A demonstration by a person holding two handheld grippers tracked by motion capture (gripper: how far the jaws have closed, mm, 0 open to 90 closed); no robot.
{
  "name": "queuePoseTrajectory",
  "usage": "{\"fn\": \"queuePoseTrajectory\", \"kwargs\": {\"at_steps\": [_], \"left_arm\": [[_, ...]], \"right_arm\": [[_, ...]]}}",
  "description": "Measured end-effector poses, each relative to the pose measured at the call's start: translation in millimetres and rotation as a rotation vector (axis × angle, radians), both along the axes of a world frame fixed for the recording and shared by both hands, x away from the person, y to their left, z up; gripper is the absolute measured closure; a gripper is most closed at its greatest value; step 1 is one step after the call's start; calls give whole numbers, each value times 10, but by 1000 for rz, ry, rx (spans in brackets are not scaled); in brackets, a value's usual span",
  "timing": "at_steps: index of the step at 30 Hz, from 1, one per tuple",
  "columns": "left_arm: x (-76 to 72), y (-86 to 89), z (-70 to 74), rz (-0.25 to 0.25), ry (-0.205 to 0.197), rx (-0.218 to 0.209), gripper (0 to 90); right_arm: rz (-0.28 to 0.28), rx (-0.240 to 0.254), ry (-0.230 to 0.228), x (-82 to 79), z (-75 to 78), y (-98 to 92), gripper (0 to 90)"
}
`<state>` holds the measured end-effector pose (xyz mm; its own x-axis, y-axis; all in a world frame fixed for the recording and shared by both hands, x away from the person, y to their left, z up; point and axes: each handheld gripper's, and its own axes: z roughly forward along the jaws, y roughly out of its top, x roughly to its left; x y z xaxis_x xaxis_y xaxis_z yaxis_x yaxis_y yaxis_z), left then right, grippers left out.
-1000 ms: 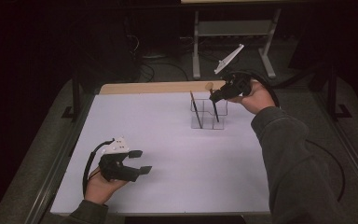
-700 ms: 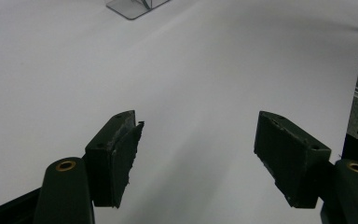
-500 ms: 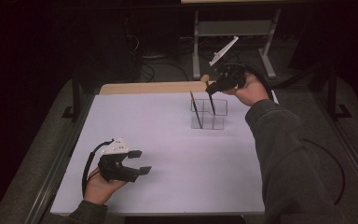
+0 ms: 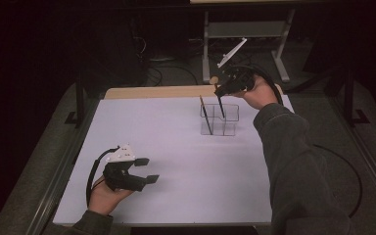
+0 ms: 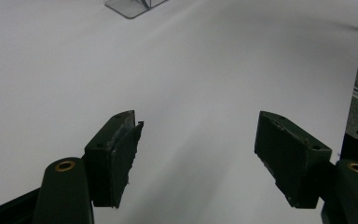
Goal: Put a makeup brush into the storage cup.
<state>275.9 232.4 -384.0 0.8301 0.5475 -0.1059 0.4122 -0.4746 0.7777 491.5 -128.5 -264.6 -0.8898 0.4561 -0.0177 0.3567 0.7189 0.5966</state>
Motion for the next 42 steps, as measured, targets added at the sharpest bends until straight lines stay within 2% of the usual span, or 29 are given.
{"fn": "queuePoseTrajectory", "kwargs": {"at_steps": [16,21,26,34,42], "left_arm": [[-8,2,2,2,2,-2,292],[-13,-1,-4,8,10,-9,290],[-2,0,-8,-1,-1,8,288],[-1,-20,-18,-6,2,10,287],[-10,-25,-21,-2,8,5,287]], "right_arm": [[-5,-19,7,47,-126,53,828],[-12,-14,21,46,-164,46,828],[-20,-13,19,42,-216,22,828],[-38,-3,32,29,-265,-13,828],[-39,-3,27,29,-305,-11,827]]}}
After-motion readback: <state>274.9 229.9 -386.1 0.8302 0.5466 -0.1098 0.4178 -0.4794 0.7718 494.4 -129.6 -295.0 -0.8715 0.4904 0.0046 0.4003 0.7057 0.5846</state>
